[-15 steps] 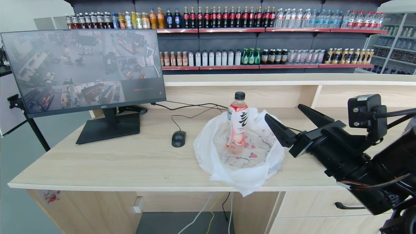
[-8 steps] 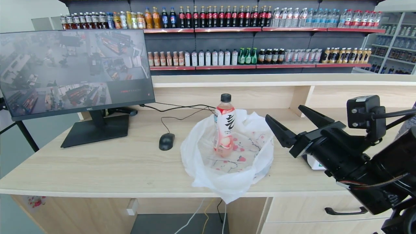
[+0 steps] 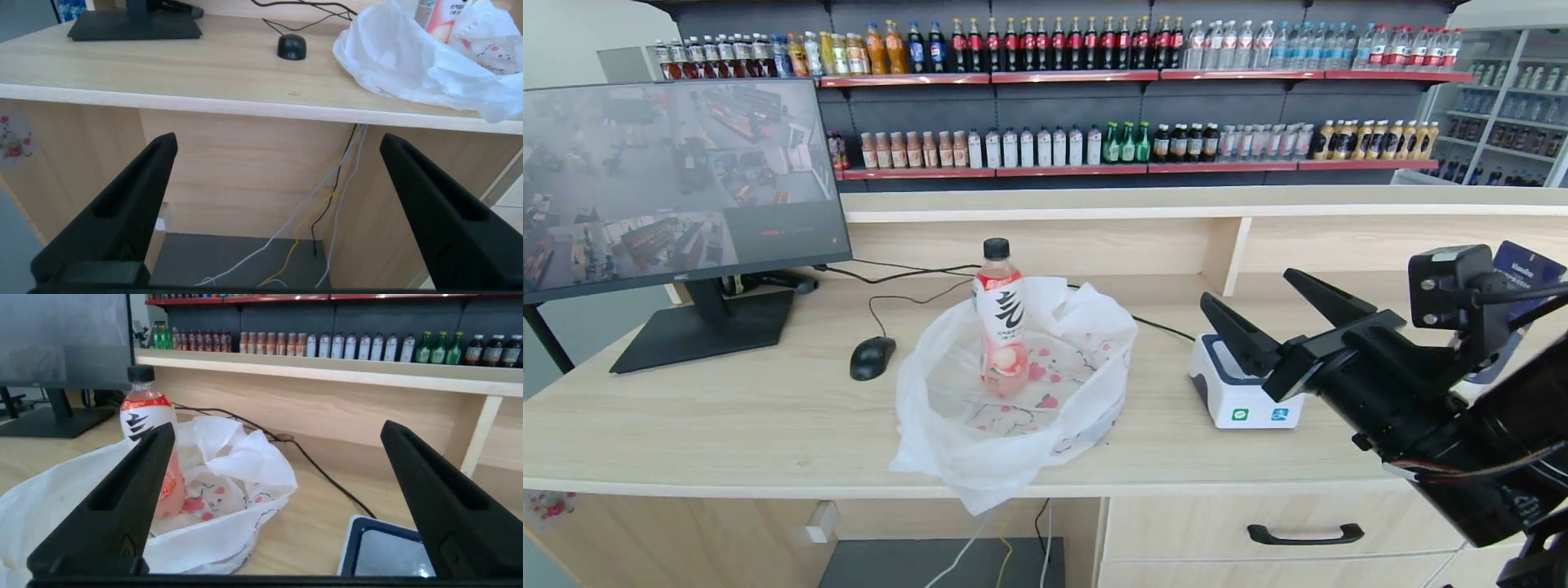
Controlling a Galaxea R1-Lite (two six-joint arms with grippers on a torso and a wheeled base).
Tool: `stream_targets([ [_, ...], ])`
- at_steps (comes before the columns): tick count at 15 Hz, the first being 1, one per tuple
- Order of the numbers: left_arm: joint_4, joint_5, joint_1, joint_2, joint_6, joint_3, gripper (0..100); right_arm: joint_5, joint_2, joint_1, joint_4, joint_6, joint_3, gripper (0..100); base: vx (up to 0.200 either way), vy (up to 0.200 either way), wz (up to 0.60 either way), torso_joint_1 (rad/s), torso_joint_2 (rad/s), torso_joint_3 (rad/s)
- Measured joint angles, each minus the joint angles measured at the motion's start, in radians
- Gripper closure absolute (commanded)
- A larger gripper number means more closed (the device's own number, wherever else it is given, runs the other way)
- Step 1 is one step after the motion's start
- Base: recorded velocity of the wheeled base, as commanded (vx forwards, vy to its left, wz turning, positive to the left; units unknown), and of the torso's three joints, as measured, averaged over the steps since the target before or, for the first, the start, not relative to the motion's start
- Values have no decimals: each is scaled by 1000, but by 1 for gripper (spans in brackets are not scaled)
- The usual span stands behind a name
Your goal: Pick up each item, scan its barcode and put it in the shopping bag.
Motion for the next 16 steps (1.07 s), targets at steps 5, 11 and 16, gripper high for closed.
stream_targets([
  [5, 0, 0, 0, 0, 0, 0, 0, 0, -1, 0, 0, -1, 1, 0, 0, -200, 0, 1, 1, 3],
  [11, 0, 0, -1, 0, -1, 0, 0, 1, -4, 2, 0, -4, 22, 0, 0, 0, 0, 0, 0, 0],
  [16, 0, 0, 0, 0, 0, 0, 0, 0, -44, -2, 0, -5, 75, 0, -40, 0, 0, 0, 0, 0],
])
